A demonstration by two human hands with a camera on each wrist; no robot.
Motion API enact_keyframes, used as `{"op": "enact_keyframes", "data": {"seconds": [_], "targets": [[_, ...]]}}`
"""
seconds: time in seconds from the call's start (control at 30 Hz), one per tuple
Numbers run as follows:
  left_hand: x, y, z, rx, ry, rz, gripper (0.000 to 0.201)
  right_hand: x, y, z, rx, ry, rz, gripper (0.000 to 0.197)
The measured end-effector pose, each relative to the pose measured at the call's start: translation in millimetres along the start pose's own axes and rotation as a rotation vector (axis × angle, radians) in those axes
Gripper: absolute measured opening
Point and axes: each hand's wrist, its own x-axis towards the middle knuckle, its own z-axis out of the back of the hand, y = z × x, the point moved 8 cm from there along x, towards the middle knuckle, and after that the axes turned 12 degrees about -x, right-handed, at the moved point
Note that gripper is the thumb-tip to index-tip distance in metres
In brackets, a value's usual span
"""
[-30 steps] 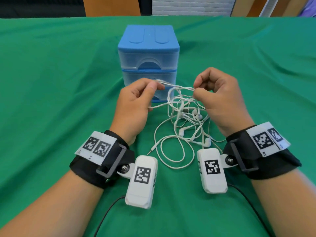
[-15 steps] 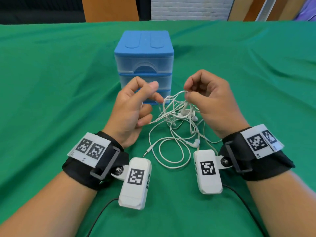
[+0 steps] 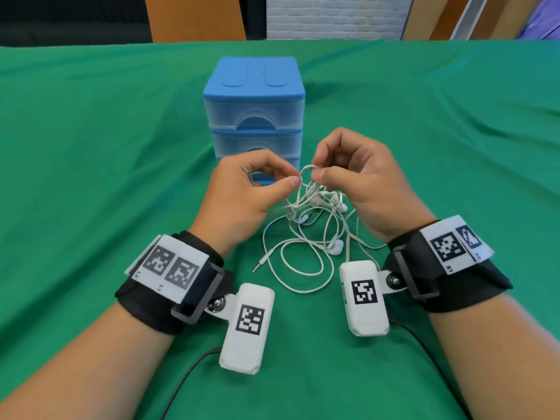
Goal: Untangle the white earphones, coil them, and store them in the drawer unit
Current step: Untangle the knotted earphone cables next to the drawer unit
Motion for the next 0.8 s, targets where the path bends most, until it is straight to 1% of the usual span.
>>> {"op": "enact_keyframes", "data": {"seconds": [0.1,0.2,0.27,0.37,0.5,0.57,0.67,0.73,0.8], "targets": [[0.2,6.7,0.2,0.006,0.026,0.029,0.005,0.8,-0.6,0.1,0.006,0.006,-0.009,0.018],[-0.5,7.9,-3.6,-0.053,0.068,0.048,0.010,0.1,-1.1,1.6,0.024,0.007,-0.015,0.020],[-2.9,8.0,-8.7,-0.137,0.099,0.088,0.011,-0.5,-1.5,1.2,0.011,0.011,-0.020,0.022],[-4.6,8.7,-9.0,-0.254,0.066,0.143,0.011,0.8,-6.2,6.4,-0.047,-0.049,-0.060,0.026],[-4.4,3.9,-4.1,-0.495,0.043,0.177,0.024,2.0,-10.2,13.0,-0.093,-0.135,-0.108,0.022],[-5.7,-0.7,-6.9,-0.611,0.077,0.198,0.024,1.6,-11.8,12.4,-0.102,-0.146,-0.134,0.023],[-7.5,0.3,-11.4,-0.754,0.120,0.257,0.023,1.1,-10.8,9.1,-0.116,-0.125,-0.124,0.018],[-6.8,3.9,-14.2,-0.754,0.123,0.288,0.021,0.7,-7.4,5.7,-0.131,-0.088,-0.097,0.015],[-6.7,6.0,-16.1,-0.611,0.106,0.282,0.020,-0.4,-2.2,0.4,-0.130,-0.027,-0.057,0.015]]}}
